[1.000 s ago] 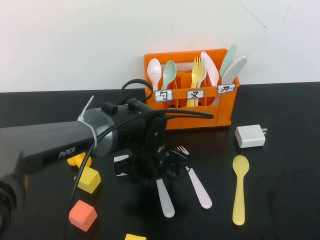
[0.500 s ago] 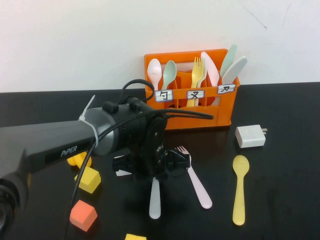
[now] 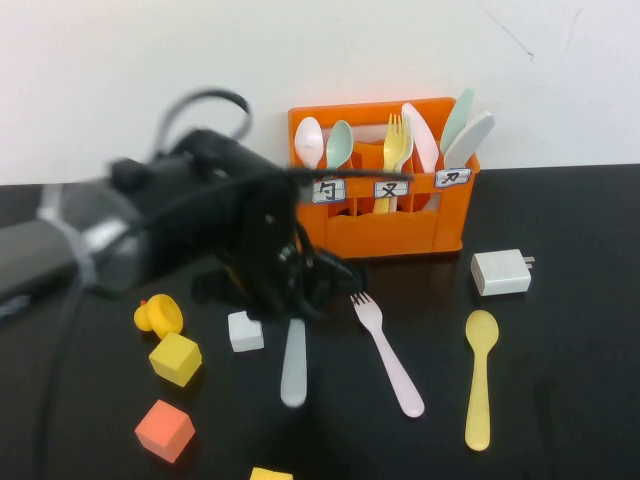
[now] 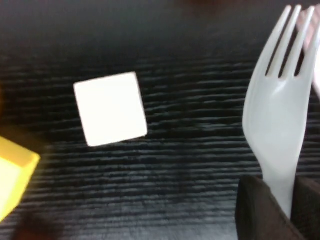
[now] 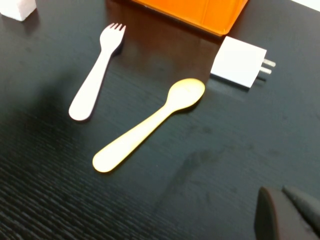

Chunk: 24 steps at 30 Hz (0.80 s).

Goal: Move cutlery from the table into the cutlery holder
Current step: Place the fork on the box

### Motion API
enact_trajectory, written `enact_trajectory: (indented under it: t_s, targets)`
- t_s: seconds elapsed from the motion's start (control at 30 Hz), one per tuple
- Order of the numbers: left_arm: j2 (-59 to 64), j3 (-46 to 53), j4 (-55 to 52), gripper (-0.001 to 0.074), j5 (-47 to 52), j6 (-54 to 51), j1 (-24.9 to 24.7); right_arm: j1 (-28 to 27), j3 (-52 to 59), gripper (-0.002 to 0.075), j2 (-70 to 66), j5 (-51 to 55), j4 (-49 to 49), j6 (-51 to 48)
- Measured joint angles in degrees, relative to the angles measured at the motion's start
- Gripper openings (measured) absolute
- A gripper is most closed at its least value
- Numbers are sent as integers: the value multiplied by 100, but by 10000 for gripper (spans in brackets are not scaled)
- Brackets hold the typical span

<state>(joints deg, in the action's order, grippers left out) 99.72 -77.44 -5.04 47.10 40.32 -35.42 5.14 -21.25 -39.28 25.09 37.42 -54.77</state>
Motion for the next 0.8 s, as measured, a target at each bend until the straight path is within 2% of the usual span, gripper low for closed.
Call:
enact_trajectory:
  t_s: [0.17, 0.37, 0.5, 0.8]
  targets:
    - [-701, 15, -190, 97, -403, 2, 0, 0, 0, -3, 0, 0, 0, 0]
    - [-1064, 14, -998, 97, -2303, 104, 22, 0, 0, -3, 0, 0, 4, -11]
    - [-1061, 18, -1162, 97, -3320, 194, 129, 0, 0, -3, 0, 0, 4, -20]
    - [-638, 27, -1299, 97, -4750, 277, 811, 0, 0, -3, 0, 0, 30, -25]
